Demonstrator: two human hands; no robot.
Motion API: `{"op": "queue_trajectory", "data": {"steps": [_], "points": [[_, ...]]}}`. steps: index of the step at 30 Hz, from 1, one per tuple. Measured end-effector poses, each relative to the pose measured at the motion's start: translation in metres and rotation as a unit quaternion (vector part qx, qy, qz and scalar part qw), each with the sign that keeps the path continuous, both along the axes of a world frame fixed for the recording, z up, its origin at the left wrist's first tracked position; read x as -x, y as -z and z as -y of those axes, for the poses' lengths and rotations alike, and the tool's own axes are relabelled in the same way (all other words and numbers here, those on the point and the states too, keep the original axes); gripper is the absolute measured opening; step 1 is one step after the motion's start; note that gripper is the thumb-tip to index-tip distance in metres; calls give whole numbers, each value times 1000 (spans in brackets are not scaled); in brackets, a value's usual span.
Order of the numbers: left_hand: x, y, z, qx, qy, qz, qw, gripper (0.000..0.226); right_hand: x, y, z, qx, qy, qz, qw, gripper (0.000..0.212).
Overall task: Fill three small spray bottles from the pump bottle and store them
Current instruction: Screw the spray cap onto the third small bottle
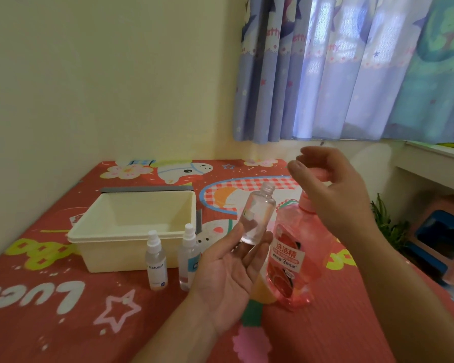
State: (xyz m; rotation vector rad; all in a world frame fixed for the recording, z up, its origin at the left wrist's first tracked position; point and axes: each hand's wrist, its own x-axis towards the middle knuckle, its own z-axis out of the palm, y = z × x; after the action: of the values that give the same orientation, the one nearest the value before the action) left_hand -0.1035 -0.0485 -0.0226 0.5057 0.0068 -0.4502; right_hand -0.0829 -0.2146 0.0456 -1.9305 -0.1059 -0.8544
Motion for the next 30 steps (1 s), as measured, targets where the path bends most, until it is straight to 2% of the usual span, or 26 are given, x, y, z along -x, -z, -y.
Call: {"op": "queue_trajectory", "data": {"steps": [5, 7, 15, 17, 22, 25, 28, 30], "points": [[0, 0, -7, -2, -4, 5, 1000, 40, 5, -6, -15, 96, 31, 44, 994, 21], [-1, -1, -9, -4, -4, 9, 1000, 42, 7, -6, -23, 132, 39, 65, 988, 27], [-2, 1, -16, 7, -10, 22, 1000, 31, 21, 1, -50, 184, 12, 151, 971, 38], [-2, 2, -18, 9, -12, 31, 999, 28, 23, 10, -59, 159, -25, 139, 977, 47], [-4, 6, -22, -23, -11, 56, 998, 31, 25, 42, -76, 70, -94, 6, 993, 73], [-3, 8, -26, -38, -11, 72, 997, 29, 26, 53, -83, -29, -142, -41, 989, 61], [-2, 10, -30, -37, -7, 87, 996, 29, 23, 63, -83, -58, -163, -64, 983, 42], [-2, 14, -32, -56, -19, 104, 993, 29, 21, 67, -82, -97, -181, -76, 976, 38]]}}
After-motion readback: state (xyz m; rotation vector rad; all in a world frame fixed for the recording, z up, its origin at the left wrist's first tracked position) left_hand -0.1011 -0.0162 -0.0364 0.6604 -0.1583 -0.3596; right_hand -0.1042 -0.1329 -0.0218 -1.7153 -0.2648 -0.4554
